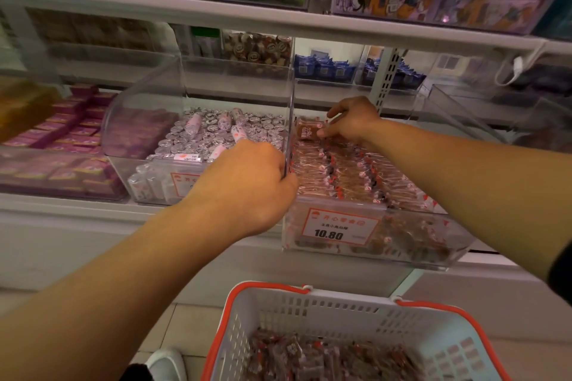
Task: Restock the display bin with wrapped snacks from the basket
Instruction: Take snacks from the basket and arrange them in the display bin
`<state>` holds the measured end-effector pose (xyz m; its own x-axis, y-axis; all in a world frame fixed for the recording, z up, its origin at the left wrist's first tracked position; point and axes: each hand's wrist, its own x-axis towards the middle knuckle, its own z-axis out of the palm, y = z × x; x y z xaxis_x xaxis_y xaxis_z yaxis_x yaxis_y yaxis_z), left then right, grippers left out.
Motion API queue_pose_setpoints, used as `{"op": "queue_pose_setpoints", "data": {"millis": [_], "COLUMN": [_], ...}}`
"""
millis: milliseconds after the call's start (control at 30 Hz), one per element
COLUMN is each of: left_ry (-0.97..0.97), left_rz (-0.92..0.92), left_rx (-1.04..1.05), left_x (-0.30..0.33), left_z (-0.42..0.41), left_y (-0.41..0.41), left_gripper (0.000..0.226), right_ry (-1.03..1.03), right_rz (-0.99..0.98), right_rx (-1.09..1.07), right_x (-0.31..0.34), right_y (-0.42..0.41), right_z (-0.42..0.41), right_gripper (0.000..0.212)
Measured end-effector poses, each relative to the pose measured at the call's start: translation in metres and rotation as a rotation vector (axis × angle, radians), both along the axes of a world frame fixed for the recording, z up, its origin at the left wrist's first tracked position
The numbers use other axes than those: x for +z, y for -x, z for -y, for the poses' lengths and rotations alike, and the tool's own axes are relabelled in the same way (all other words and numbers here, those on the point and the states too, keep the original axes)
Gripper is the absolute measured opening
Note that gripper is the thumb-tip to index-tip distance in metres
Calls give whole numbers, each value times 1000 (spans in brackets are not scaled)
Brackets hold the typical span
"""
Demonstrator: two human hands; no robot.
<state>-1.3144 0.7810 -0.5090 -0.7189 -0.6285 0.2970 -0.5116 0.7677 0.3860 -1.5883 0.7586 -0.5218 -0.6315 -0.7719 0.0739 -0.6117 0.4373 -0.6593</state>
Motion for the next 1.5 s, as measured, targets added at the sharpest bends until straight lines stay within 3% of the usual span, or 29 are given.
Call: {"op": "queue_pose_setpoints", "data": {"millis": [333, 400, 467, 567, 633, 667, 767, 800, 867, 900, 967, 1000, 1100, 1233, 1400, 1500], "left_ry": [132, 175, 223, 151, 35, 13, -49, -126, -288, -367, -515, -592, -812, -986, -1045, -1117], "left_rz": [-77, -82, -125, -102, 53, 171, 597, 728, 956, 1036, 1115, 1131, 1062, 952, 793, 770], "left_rx": [28, 21, 4, -211, -372, -406, -396, -376, -306, -275, -211, -163, 4, 143, 278, 309], "left_x": [10, 17, 24, 22, 5, -10, -72, -99, -158, -188, -240, -262, -315, -358, -380, -383], "left_z": [-14, -18, -19, -28, -43, -52, -84, -94, -110, -119, -138, -146, -170, -192, -206, -207], "left_y": [-2, -7, -14, -21, -16, -9, 7, 8, 1, -5, -17, -22, -35, -34, -24, -19], "left_gripper": [45, 45, 42, 37, 35, 35, 26, 20, 30, 38, 53, 61, 70, 78, 86, 94], "right_ry": [-109, -87, 80, 616, 851, 855, 486, 245, -312, -563, -926, -989, -913, -1020, -897, -916], "right_rz": [-132, -270, -466, -628, -645, -601, -470, -366, -31, 131, 369, 454, 618, 612, 639, 575], "right_rx": [64, 94, 80, 93, 139, 145, 117, 138, 190, 203, 180, 147, 11, -33, -127, -96], "right_x": [25, 43, 56, 41, -3, -32, -133, -168, -232, -259, -295, -308, -336, -355, -374, -379], "right_y": [-18, -33, -52, -92, -121, -133, -159, -160, -155, -151, -150, -153, -161, -168, -169, -171], "right_z": [-19, -42, -79, -156, -199, -212, -234, -241, -263, -277, -307, -318, -334, -320, -317, -314], "right_gripper": [64, 58, 38, 7, 23, 31, 34, 28, 20, 34, 86, 100, 114, 139, 120, 94]}}
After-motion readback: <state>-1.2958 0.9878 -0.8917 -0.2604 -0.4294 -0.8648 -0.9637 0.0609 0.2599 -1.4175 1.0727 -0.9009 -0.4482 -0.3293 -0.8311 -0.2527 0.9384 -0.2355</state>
